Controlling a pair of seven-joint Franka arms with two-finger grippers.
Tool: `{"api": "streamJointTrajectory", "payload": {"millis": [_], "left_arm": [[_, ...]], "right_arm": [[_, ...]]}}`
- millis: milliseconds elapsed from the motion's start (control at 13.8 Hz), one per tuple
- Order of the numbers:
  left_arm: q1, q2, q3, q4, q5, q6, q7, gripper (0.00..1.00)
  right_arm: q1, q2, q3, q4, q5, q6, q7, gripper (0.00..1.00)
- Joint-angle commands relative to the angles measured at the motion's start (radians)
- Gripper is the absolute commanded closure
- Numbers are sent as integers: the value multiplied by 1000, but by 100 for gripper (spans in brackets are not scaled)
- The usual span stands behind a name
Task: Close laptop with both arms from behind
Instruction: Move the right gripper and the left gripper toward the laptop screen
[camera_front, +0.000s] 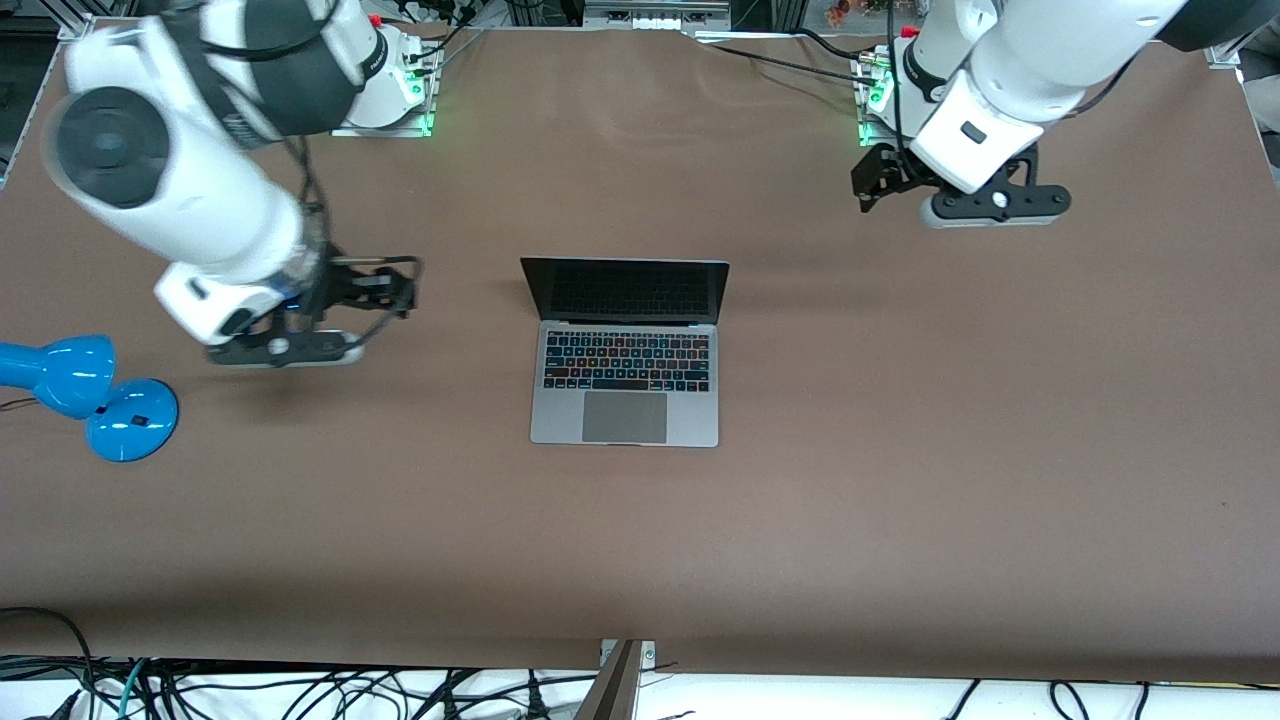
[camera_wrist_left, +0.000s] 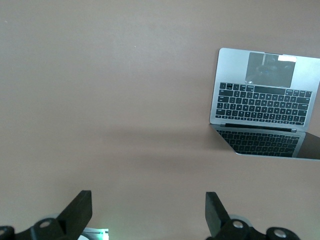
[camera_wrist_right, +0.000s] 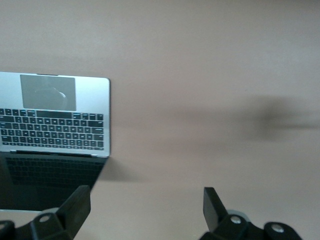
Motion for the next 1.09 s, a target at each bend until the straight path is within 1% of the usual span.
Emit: {"api": "streamJointTrajectory", "payload": {"millis": [0, 145, 291, 436, 582, 727, 873, 945, 1018], "left_arm": [[1, 12, -52, -3, -22, 27, -55, 0], [1, 20, -83, -17, -21, 61, -95, 0], [1, 43, -114, -19, -20, 87, -135, 0], [1, 60, -144, -20, -15, 118, -184, 1], [1, 84, -170, -19, -11, 142, -215, 2], [-1, 110, -193, -19, -8, 168, -250, 5], [-1, 133, -213, -20, -6, 195, -292, 9], [-1, 143, -224, -22, -6, 208, -310, 12], [-1, 149, -232, -32, 3, 225, -325, 18]], "right_arm": [[59, -7, -5, -9, 6, 8, 108, 1], [91, -2, -5, -9, 18, 8, 162, 1], [130, 15, -5, -9, 59, 9, 210, 2], [153, 30, -5, -9, 119, 9, 230, 7], [177, 45, -5, -9, 145, 9, 233, 14], [212, 67, -4, -9, 147, 9, 232, 28], [248, 91, -5, -9, 147, 9, 233, 48], [254, 96, -4, -11, 147, 9, 233, 55], [254, 104, -5, -11, 159, 9, 232, 62]]}}
